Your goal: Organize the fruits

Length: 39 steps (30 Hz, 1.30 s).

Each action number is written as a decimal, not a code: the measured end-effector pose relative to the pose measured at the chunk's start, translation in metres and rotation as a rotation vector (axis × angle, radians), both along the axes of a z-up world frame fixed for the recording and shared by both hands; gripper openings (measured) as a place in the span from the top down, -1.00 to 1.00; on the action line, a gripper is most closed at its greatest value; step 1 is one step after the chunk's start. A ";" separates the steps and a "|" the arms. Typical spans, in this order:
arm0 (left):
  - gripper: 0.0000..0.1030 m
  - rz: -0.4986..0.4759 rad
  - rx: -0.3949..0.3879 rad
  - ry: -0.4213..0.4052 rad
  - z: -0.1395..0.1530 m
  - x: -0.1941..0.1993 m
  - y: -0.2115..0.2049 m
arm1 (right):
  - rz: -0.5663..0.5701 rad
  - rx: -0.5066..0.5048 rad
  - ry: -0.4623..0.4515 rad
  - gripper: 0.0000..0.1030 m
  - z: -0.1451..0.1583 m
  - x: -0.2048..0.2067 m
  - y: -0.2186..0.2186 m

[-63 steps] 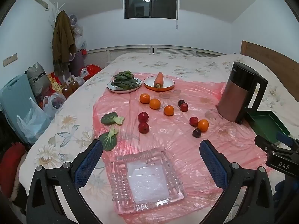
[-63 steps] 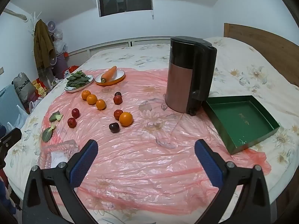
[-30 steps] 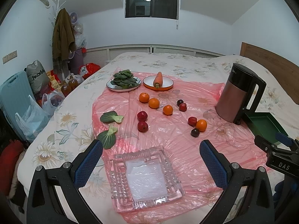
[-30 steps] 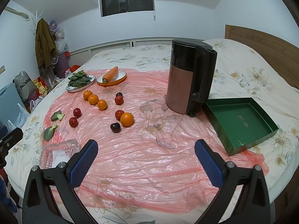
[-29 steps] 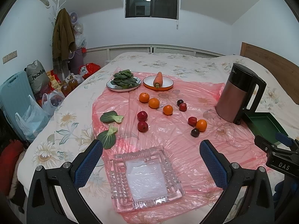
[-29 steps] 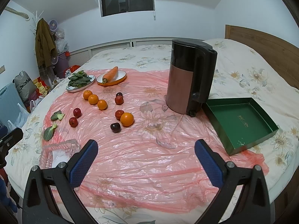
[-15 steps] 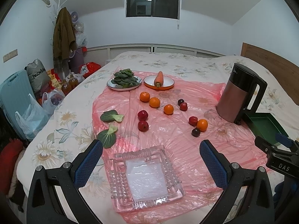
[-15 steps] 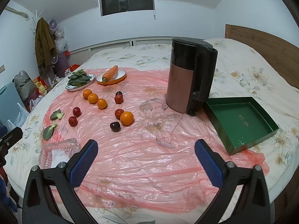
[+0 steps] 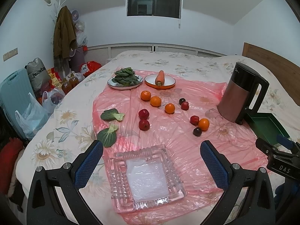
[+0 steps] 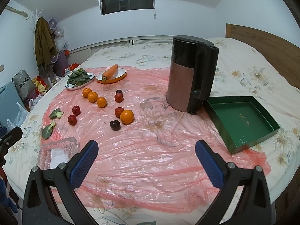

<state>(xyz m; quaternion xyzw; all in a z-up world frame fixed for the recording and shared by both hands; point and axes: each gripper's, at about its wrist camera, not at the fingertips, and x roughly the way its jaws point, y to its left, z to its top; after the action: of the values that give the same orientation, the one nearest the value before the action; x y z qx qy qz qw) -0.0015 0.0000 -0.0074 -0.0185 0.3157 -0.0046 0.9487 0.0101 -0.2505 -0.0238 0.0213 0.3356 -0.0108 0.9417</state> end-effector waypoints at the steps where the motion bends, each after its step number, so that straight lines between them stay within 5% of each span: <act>1: -0.98 0.000 0.001 -0.001 0.000 0.000 0.000 | -0.001 0.000 0.000 -1.00 0.000 0.000 0.000; 39: -0.98 0.002 -0.050 0.005 -0.010 0.003 -0.001 | 0.044 0.021 0.026 -1.00 -0.010 0.002 -0.001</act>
<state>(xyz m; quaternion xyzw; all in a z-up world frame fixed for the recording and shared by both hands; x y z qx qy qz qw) 0.0011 -0.0013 -0.0179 -0.0427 0.3178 -0.0115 0.9471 0.0118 -0.2514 -0.0335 0.0235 0.3482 0.0129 0.9370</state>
